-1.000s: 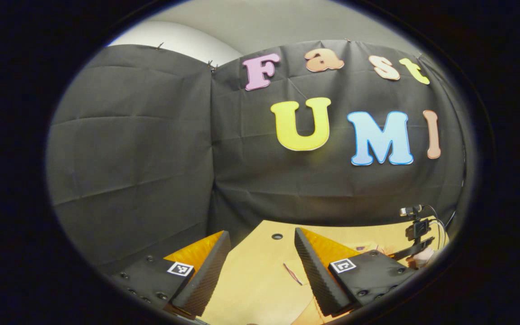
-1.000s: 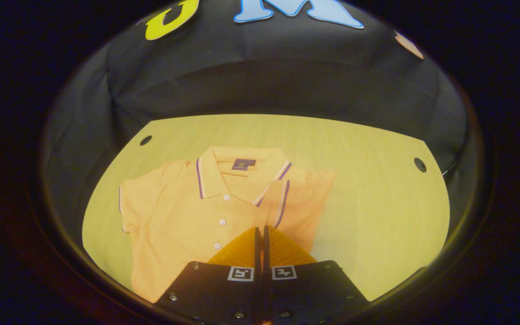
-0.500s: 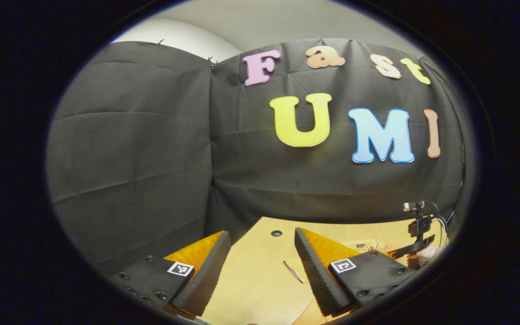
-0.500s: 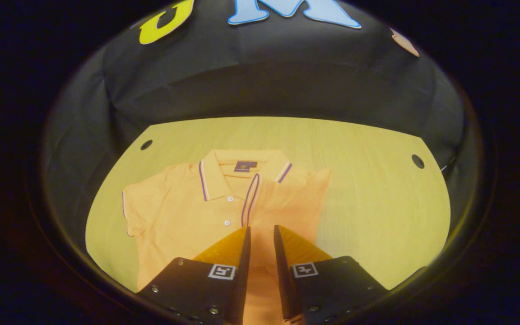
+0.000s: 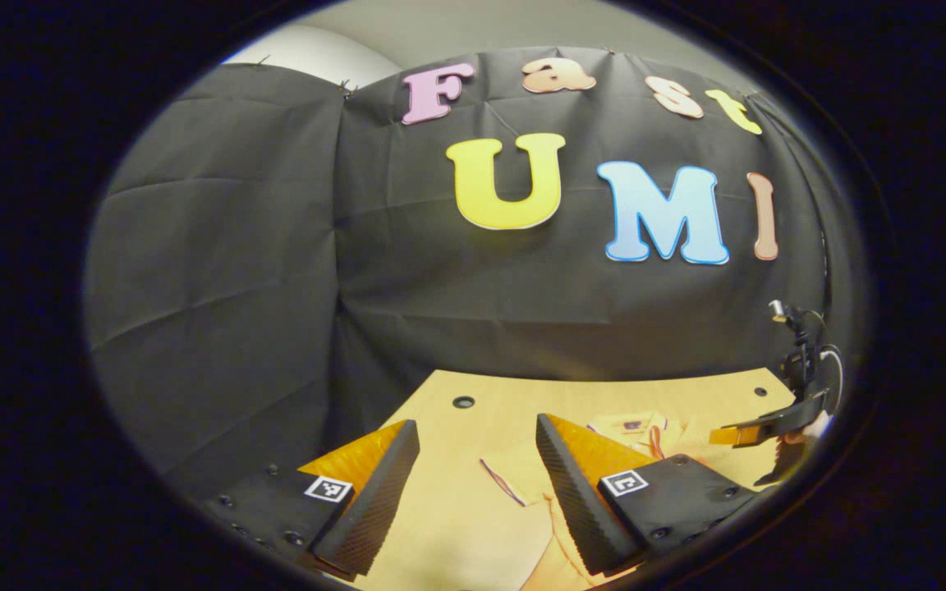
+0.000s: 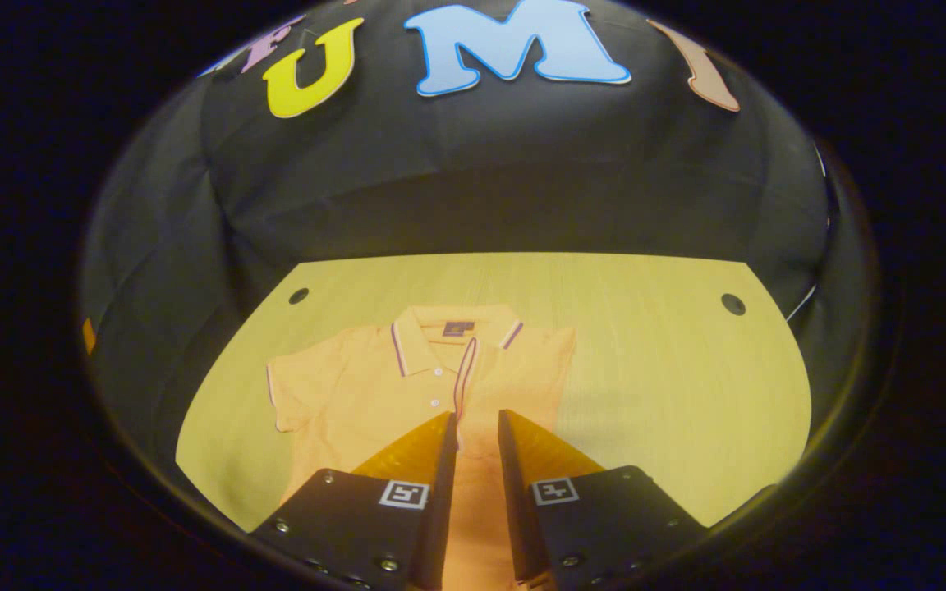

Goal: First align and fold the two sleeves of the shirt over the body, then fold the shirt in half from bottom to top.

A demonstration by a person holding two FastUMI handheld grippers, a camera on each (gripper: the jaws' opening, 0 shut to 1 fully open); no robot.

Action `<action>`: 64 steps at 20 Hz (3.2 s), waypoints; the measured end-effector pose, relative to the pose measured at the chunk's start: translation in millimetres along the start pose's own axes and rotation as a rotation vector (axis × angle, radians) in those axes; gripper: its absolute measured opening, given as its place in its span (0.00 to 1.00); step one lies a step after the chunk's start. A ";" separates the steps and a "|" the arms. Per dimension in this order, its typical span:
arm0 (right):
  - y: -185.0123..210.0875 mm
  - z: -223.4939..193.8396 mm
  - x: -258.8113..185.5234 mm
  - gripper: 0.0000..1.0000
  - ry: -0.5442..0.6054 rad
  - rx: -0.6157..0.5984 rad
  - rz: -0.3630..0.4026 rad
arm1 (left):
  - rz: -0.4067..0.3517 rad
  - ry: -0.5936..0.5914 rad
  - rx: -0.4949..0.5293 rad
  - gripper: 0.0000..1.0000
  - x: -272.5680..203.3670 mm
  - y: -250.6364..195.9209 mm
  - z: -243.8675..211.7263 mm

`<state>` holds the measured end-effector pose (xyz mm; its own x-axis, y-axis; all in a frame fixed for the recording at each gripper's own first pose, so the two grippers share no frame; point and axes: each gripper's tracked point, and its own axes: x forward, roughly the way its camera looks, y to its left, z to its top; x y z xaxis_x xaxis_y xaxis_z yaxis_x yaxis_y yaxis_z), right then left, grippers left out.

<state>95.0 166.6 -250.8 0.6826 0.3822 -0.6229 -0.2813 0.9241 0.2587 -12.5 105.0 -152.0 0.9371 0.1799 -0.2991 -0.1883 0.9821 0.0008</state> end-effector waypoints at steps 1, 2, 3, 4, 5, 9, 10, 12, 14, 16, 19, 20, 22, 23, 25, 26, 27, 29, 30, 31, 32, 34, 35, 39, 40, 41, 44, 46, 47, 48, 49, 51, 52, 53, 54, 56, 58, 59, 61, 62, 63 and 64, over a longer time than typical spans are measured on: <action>1.1 2.1 -9.8 0.31 -0.015 0.003 0.005 | -0.011 0.019 -0.003 0.97 9.8 -2.2 -10.5; 3.3 4.4 -20.9 0.31 -0.031 0.010 0.009 | -0.021 0.040 -0.005 0.97 19.6 -3.1 -22.9; 4.2 7.2 -30.6 0.31 -0.048 0.017 0.013 | -0.030 0.063 -0.005 0.97 30.1 -5.5 -34.8; 4.4 9.5 -40.8 0.31 -0.064 0.025 0.014 | -0.040 0.085 -0.003 0.97 40.2 -7.7 -46.2; 4.2 12.9 -50.9 0.31 -0.082 0.031 0.011 | -0.050 0.106 -0.001 0.98 50.9 -10.4 -58.6; 0.5 19.4 -89.3 0.31 -0.137 0.060 -0.007 | -0.094 0.193 0.010 0.95 94.7 -26.8 -104.6; -0.9 20.0 -97.2 0.31 -0.150 0.070 -0.014 | -0.104 0.214 0.013 0.95 104.9 -33.0 -115.2; -6.1 20.0 -115.0 0.31 -0.173 0.086 -0.033 | -0.125 0.257 0.011 0.98 125.9 -43.1 -135.2; -12.0 15.0 -130.4 0.31 -0.185 0.099 -0.056 | -0.134 0.295 0.002 0.95 140.3 -46.5 -154.6; -19.2 8.3 -145.1 0.31 -0.189 0.107 -0.085 | -0.128 0.336 0.000 0.96 155.4 -48.3 -173.8; -32.2 -4.2 -161.2 0.31 -0.182 0.129 -0.136 | -0.114 0.396 0.000 0.98 176.3 -47.1 -203.6; -37.2 -9.7 -165.1 0.31 -0.177 0.139 -0.154 | -0.109 0.413 0.004 0.98 181.9 -46.0 -212.0; -47.5 -21.2 -170.6 0.31 -0.160 0.154 -0.190 | -0.097 0.457 0.010 0.97 190.9 -45.4 -230.8; -51.7 -26.8 -173.1 0.31 -0.149 0.160 -0.205 | -0.091 0.477 0.010 0.97 193.5 -45.1 -238.1; -58.7 -34.2 -176.3 0.31 -0.134 0.176 -0.228 | -0.085 0.509 0.003 0.94 196.1 -45.5 -250.2; -62.1 -36.3 -176.9 0.31 -0.129 0.184 -0.235 | -0.082 0.520 -0.002 0.96 196.3 -46.8 -255.5; -64.4 -36.8 -177.5 0.31 -0.126 0.190 -0.242 | -0.076 0.528 -0.004 0.98 197.7 -46.7 -259.3; -67.6 -36.8 -178.3 0.31 -0.126 0.196 -0.250 | -0.060 0.544 -0.005 0.96 201.0 -47.3 -268.0; -68.2 -36.5 -177.6 0.31 -0.127 0.198 -0.251 | -0.047 0.553 -0.007 0.96 201.9 -45.0 -272.9; -68.4 -35.8 -176.6 0.31 -0.125 0.199 -0.251 | -0.033 0.568 -0.011 0.96 202.1 -44.6 -278.1; -68.1 -36.4 -175.3 0.31 -0.123 0.199 -0.251 | -0.026 0.554 -0.014 0.96 203.1 -45.6 -276.1; -69.4 -37.5 -174.3 0.31 -0.118 0.194 -0.253 | -0.013 0.552 -0.016 0.96 203.7 -46.6 -277.0; -70.4 -38.3 -173.8 0.31 -0.115 0.194 -0.253 | -0.009 0.552 -0.019 0.98 202.6 -47.7 -276.9; -73.3 -43.5 -171.8 0.31 -0.105 0.211 -0.251 | -0.024 0.542 -0.009 0.70 208.1 -57.9 -272.9; -73.1 -46.0 -171.9 0.31 -0.103 0.216 -0.251 | -0.018 0.546 -0.014 0.51 207.4 -56.3 -276.0; -73.5 -47.1 -172.2 0.31 -0.101 0.218 -0.252 | -0.019 0.541 -0.012 0.31 208.2 -56.8 -275.0; -76.3 -50.0 -171.3 0.31 -0.096 0.218 -0.255 | -0.010 0.553 0.019 0.15 207.6 -58.2 -275.1; -77.2 -51.0 -171.7 0.31 -0.094 0.219 -0.256 | -0.008 0.561 0.064 0.11 209.6 -59.2 -274.2; -77.1 -51.0 -172.0 0.31 -0.094 0.220 -0.255 | -0.007 0.566 0.091 0.07 208.6 -59.5 -273.3; -77.3 -51.7 -172.3 0.31 -0.094 0.219 -0.255 | -0.004 0.570 0.114 0.07 210.0 -60.0 -272.1; -78.4 -51.9 -172.5 0.31 -0.093 0.219 -0.256 | -0.001 0.563 0.134 0.07 211.5 -60.3 -268.5; -79.6 -53.3 -172.9 0.31 -0.093 0.224 -0.256 | -0.005 0.521 0.175 0.07 215.8 -64.6 -253.3; -80.4 -54.1 -172.9 0.31 -0.093 0.227 -0.258 | -0.019 0.497 0.199 0.06 217.1 -70.3 -244.8; -82.0 -54.6 -173.9 0.31 -0.093 0.230 -0.259 | -0.039 0.472 0.224 0.06 218.7 -78.2 -235.3; -82.8 -56.2 -174.0 0.31 -0.093 0.234 -0.260 | -0.059 0.446 0.246 0.06 219.3 -86.7 -226.0; -85.4 -58.7 -174.1 0.31 -0.092 0.242 -0.261 | -0.106 0.402 0.288 0.07 219.7 -108.6 -208.8; -88.4 -60.5 -175.9 0.31 -0.092 0.251 -0.263 | -0.162 0.364 0.322 0.06 218.4 -136.9 -197.1; -90.3 -60.6 -177.1 0.31 -0.095 0.256 -0.266 | -0.189 0.347 0.335 0.06 216.8 -151.9 -192.3; -95.0 -62.4 -179.1 0.31 -0.100 0.265 -0.273 | -0.241 0.323 0.361 0.07 211.3 -179.9 -183.9; -96.8 -64.1 -181.4 0.31 -0.101 0.271 -0.277 | -0.264 0.315 0.372 0.06 209.3 -192.3 -183.0; -99.4 -65.7 -182.7 0.31 -0.102 0.277 -0.281 | -0.285 0.311 0.384 0.06 205.7 -204.6 -181.9; -102.6 -68.3 -184.8 0.31 -0.102 0.284 -0.287 | -0.305 0.311 0.393 0.06 201.8 -215.1 -181.9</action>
<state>-48.3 1.3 -212.6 0.7736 0.0937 -0.6267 0.1175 0.9506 0.2872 163.7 -80.1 -386.1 0.7903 -0.0806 -0.6074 0.2554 0.9444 0.2070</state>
